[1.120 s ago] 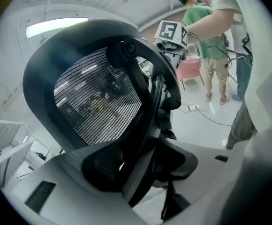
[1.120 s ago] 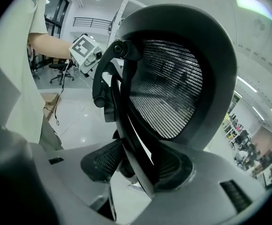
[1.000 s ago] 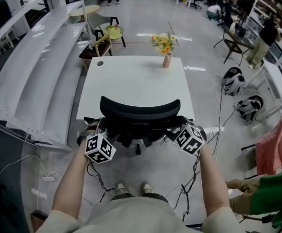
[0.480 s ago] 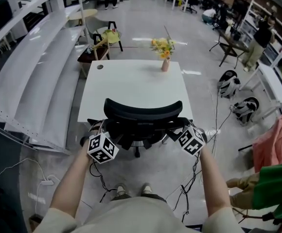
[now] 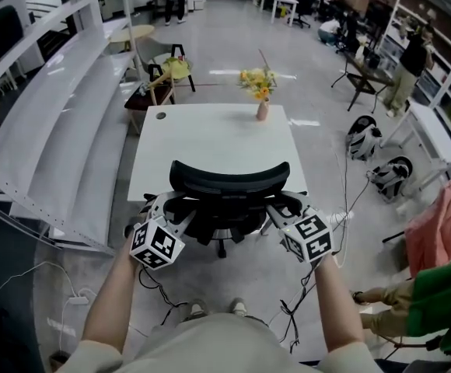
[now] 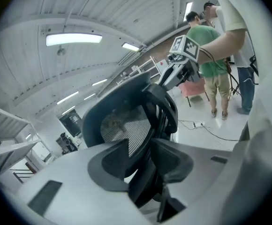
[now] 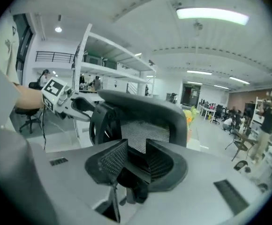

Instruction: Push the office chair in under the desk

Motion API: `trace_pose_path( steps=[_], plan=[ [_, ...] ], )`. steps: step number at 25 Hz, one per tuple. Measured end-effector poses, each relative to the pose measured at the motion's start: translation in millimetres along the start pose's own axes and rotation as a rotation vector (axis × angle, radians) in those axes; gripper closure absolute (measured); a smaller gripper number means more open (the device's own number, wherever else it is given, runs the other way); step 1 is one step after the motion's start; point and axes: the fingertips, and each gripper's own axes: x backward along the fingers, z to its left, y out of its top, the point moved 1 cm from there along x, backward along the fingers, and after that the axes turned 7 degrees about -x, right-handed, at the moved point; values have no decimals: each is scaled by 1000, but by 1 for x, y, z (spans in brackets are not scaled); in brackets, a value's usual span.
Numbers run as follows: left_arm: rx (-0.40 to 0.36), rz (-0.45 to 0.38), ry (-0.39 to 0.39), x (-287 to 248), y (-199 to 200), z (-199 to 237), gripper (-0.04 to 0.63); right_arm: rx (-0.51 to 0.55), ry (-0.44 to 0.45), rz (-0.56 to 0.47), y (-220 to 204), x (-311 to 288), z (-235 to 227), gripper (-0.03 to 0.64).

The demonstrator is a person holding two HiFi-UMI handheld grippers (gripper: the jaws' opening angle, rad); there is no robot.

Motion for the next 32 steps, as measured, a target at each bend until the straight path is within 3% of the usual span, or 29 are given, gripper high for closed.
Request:
trace_pose_path(
  steps=[3, 7, 12, 16, 19, 26, 29, 32],
  plan=[
    [21, -43, 53, 14, 16, 11, 457, -104, -19, -78, 17, 15, 4, 507],
    [95, -164, 125, 39, 41, 28, 483, -232, -12, -139, 33, 32, 10, 559],
    [129, -281, 207, 72, 68, 40, 517, -230, -6, -219, 58, 56, 31, 591],
    [116, -380, 246, 97, 94, 44, 531, -123, -20, -253, 76, 73, 52, 594],
    [121, -403, 255, 111, 105, 42, 542, -59, -36, -278, 87, 84, 68, 597],
    [135, -416, 226, 122, 107, 24, 555, -80, -24, -365, 100, 101, 90, 609],
    [215, -419, 226, 119, 98, 13, 569, -104, -20, -380, 97, 104, 88, 610],
    [356, -411, 223, 114, 88, 4, 583, -121, -18, -356, 86, 99, 86, 611]
  ],
)
